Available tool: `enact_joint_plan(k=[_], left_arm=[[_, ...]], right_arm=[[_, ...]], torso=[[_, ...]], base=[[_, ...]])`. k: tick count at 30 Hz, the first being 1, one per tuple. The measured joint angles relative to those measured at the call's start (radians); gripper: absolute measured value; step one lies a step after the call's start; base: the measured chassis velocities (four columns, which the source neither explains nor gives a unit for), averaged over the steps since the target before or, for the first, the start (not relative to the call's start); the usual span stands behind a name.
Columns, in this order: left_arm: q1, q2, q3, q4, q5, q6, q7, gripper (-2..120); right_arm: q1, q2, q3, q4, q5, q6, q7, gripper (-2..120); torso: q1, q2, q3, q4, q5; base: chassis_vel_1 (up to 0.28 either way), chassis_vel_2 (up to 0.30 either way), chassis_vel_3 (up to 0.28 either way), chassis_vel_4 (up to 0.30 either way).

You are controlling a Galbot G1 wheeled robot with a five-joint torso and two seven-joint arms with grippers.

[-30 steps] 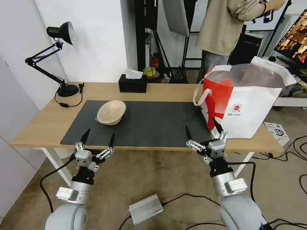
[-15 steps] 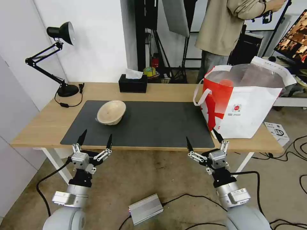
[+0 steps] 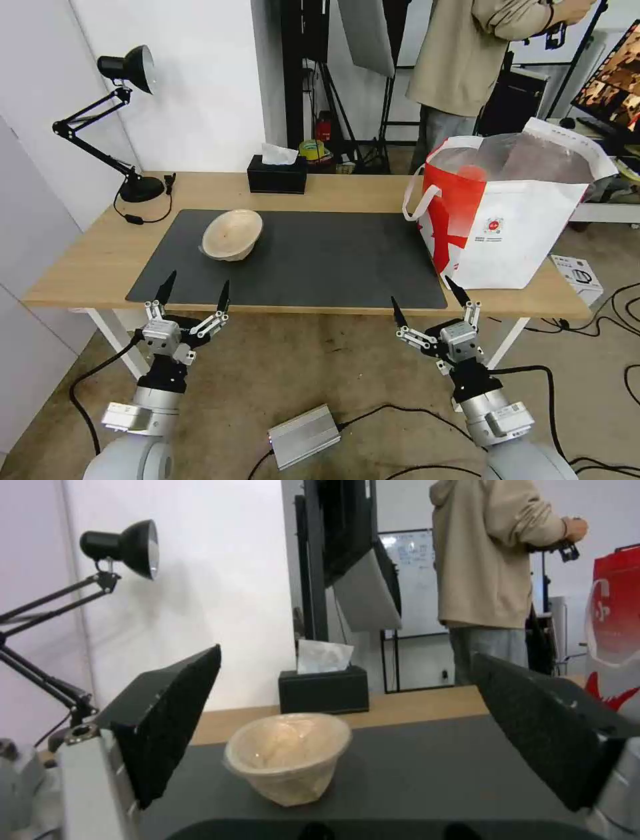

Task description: Pick up the trash from the table and place it into the takeout bag.

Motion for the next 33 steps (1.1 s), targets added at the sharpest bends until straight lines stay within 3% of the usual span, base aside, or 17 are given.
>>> enact_joint_plan(k=[33], left_arm=[[-0.013,0.032,0.012,0.016,-0.001,0.006,0.001,100]], right_arm=[[0.002,0.004,-0.001,-0.005,-0.022,0.000,-0.005,100]], torso=[[0.000,0.000,0.000,0.0000,0.0000]], base=[[0.000,0.000,0.000,0.000]])
